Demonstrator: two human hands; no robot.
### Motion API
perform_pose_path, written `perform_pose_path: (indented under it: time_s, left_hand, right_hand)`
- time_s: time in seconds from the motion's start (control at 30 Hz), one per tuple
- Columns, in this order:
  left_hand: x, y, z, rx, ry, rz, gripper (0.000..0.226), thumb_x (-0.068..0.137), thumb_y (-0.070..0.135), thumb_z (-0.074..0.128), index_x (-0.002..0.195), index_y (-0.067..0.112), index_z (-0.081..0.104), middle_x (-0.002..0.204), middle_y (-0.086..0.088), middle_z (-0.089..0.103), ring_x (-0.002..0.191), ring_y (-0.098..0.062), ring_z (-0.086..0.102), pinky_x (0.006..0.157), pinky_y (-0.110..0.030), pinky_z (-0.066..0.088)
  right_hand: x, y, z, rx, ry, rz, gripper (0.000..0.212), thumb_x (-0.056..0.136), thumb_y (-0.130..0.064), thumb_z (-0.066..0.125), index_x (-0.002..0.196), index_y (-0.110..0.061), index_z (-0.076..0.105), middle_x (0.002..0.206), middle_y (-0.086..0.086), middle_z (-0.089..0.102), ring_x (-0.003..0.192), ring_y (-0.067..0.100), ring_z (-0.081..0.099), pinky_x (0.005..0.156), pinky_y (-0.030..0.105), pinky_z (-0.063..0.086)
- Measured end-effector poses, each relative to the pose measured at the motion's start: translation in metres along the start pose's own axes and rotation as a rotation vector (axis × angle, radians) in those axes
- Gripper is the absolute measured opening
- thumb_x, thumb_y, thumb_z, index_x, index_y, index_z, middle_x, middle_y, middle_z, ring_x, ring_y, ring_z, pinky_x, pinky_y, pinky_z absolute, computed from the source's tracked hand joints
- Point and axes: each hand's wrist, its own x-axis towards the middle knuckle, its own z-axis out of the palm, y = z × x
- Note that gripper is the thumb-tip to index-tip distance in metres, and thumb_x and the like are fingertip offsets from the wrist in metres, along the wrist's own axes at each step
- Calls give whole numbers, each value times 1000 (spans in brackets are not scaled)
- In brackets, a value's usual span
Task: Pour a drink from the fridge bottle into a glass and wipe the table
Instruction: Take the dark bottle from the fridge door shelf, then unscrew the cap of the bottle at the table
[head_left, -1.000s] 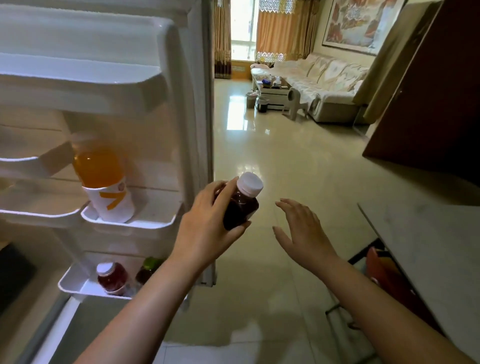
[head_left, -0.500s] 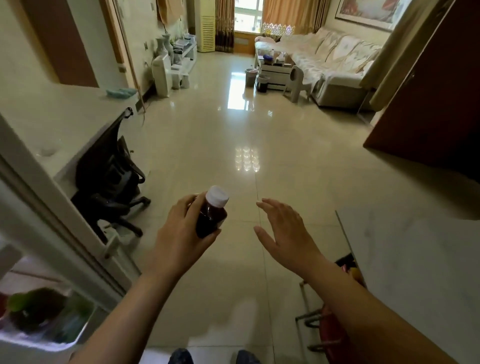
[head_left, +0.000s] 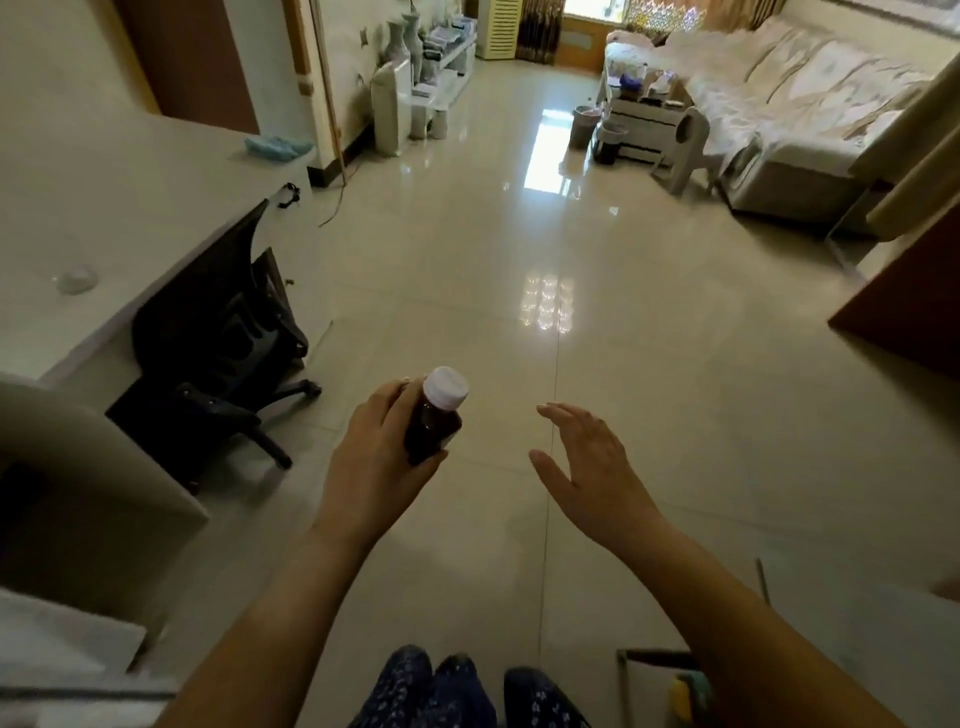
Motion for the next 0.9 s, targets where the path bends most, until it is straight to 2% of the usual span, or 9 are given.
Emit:
perform_pose_path:
  time_s: [0.17,0.23,0.33,0.4,0.53,0.67,0.9]
  left_hand:
    - [61,-35,13,12,46,-108,76,71,27,79,136,19,40,134,-1,48,117,-20,48,88,-32,46]
    - [82,-54,14,28,54,-154,76,71,26,80,136,16,41,134,-3,48,119,-20,46,96,-31,41]
    - [106,-81,10,48,84,-263,76,73,29,79,136,14,41,136,-3,46,124,-18,42,102,-30,36]
    - [118,-101,6,85,102,-305,76,74,32,78,137,15,40,137,-3,45,126,-19,42,104,-33,37]
    - [144,-144,-3,174,181,-421,77,75,37,76,139,18,38,139,-1,42,126,-20,41,99,-29,36]
    - [172,-180,-16,237,269,-557,78,74,38,75,139,17,37,139,-4,41,126,-24,42,100,-38,42]
    - [206,-237,-42,357,409,-741,80,71,36,78,137,16,38,137,-6,44,125,-23,44,100,-29,37]
  right_hand:
    - [98,18,8,10,-69,-95,58,88,-53,30,137,-21,34,141,-1,40,128,17,34,104,28,21]
    - [138,18,15,19,-79,-120,51,91,-45,39,135,-19,38,137,2,44,126,20,39,106,33,26]
    - [199,9,32,12,-105,-222,50,90,-45,35,132,-18,40,134,3,48,123,23,42,105,41,34]
    - [246,-1,46,32,-145,-302,48,91,-43,37,133,-19,39,135,2,47,124,23,41,105,40,33]
    - [339,-19,75,87,-220,-441,46,93,-38,45,135,-19,38,138,1,44,128,21,36,107,39,29]
    - [421,-44,96,130,-299,-574,46,93,-39,44,135,-21,37,139,-1,43,129,19,35,106,35,27]
    - [527,-115,134,173,-412,-776,46,93,-39,44,136,-23,36,140,-1,41,130,19,34,108,37,28]
